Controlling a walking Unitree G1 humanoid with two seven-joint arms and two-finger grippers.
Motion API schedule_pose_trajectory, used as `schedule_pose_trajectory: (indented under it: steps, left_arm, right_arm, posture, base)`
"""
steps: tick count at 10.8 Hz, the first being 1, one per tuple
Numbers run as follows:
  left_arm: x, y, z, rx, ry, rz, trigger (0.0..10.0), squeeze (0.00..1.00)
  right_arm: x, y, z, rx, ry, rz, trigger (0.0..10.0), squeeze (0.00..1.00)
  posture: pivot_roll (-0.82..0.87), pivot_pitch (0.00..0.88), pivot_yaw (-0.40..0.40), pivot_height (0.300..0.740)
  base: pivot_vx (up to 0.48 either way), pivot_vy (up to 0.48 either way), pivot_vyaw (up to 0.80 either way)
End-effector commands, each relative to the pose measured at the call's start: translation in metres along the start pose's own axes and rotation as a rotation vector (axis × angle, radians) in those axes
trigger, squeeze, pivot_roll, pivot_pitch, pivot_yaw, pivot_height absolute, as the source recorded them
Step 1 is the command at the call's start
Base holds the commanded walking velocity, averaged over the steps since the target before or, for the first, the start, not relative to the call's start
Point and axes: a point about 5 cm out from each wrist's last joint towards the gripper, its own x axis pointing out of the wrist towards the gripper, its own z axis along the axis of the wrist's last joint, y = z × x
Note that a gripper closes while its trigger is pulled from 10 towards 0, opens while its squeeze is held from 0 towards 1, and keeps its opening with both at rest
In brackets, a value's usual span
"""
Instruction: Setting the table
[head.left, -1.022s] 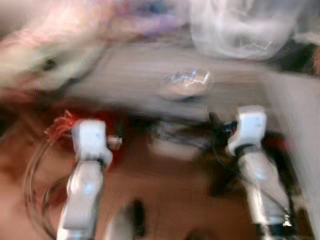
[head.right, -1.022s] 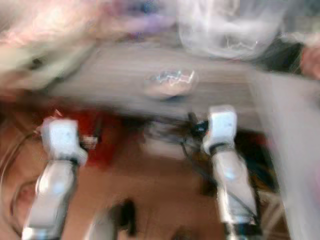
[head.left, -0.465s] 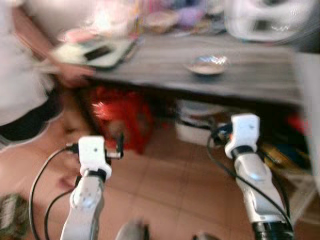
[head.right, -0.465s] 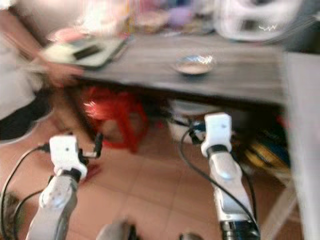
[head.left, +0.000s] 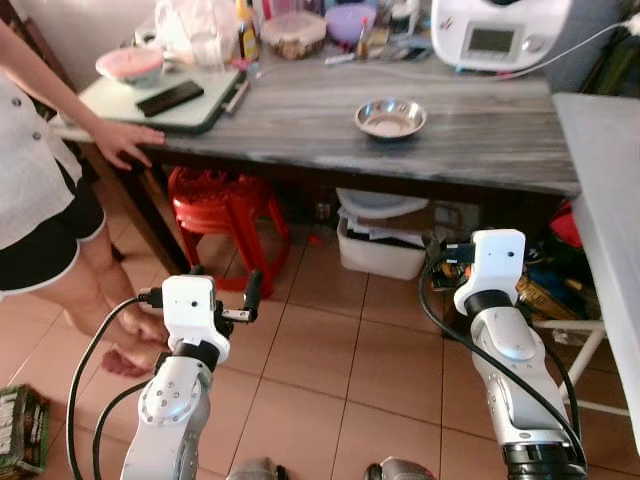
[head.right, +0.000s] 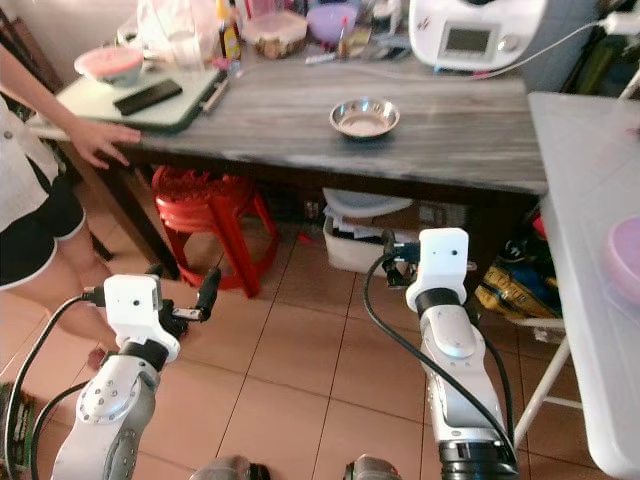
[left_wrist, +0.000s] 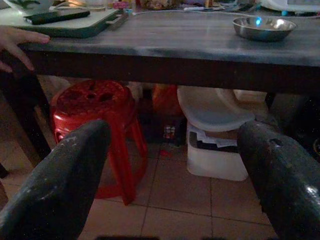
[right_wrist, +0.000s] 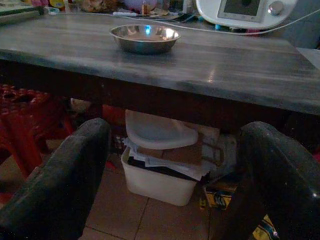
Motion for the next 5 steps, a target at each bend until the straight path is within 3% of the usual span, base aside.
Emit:
schedule_pose_trajectory:
  steps: [1, 5]
  left_arm:
    - [0.0007, -0.0002, 0.0045, 0.006, -0.015, -0.011, 10.0, 0.00]
    - [0.0007, -0.0002, 0.0045, 0.006, -0.015, -0.011, 10.0, 0.00]
  right_arm:
    - [0.0005, 0.0018, 0.0047, -0.002, -0.011, 0.007, 10.0, 0.00]
    - [0.0005, 0.0018, 0.0047, -0.002, -0.011, 0.007, 10.0, 0.00]
  posture:
    - [0.02, 0.047, 0.064, 0.740]
    - [0.02, 0.047, 0.064, 0.740]
  base:
    - [0.000, 0.000, 0.00]
    - [0.000, 0.000, 0.00]
